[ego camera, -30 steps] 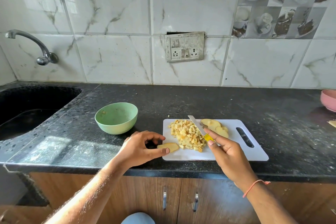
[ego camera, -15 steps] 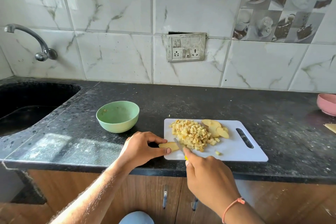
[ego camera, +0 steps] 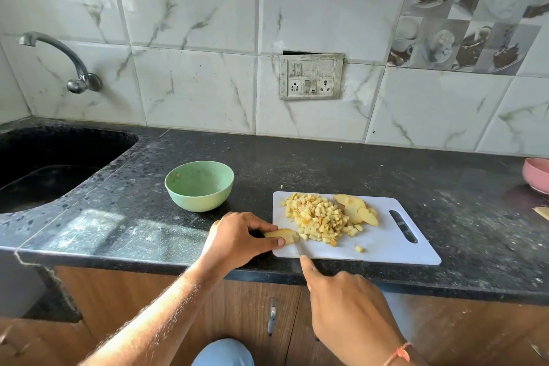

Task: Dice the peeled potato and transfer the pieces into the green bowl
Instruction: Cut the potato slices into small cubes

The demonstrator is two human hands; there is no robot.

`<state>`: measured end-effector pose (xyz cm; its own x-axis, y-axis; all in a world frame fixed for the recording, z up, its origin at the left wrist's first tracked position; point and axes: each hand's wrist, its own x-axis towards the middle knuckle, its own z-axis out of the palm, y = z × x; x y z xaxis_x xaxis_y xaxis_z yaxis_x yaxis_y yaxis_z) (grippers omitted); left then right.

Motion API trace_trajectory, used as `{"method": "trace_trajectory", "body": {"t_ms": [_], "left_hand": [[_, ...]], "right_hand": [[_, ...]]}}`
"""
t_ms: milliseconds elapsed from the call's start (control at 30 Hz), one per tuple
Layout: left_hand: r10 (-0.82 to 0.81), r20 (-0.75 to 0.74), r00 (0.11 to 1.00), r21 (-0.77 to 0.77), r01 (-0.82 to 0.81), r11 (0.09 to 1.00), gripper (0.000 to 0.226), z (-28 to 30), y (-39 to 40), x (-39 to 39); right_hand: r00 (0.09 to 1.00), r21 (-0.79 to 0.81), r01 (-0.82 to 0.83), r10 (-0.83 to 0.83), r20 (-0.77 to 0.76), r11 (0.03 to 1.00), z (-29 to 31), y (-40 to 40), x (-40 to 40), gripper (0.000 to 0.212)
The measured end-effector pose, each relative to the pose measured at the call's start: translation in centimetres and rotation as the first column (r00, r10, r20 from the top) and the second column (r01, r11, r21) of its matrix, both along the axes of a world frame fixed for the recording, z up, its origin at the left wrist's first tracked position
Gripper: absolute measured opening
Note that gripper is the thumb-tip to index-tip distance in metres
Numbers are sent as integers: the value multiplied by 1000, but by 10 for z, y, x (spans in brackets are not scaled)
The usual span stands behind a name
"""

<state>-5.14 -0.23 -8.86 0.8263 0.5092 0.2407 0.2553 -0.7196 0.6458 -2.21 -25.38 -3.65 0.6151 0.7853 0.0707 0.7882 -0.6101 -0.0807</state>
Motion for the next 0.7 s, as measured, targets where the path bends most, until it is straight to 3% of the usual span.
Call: {"method": "trace_trajectory", "body": {"t_ms": [333, 533, 700], "left_hand": [[19, -7, 1000, -48, -19, 999, 41, 3, -3, -2], [20, 11, 1000, -57, -19, 998, 41, 4, -3, -3], [6, -1, 1000, -58, -6, 998, 39, 5, -3, -2]], "right_hand": [[990, -40, 129, -127, 58, 991, -4, -3, 7, 68], [993, 110, 89, -97, 61, 990, -4, 6, 9, 62], [997, 102, 48, -54, 59, 994, 1, 20, 4, 59]]}}
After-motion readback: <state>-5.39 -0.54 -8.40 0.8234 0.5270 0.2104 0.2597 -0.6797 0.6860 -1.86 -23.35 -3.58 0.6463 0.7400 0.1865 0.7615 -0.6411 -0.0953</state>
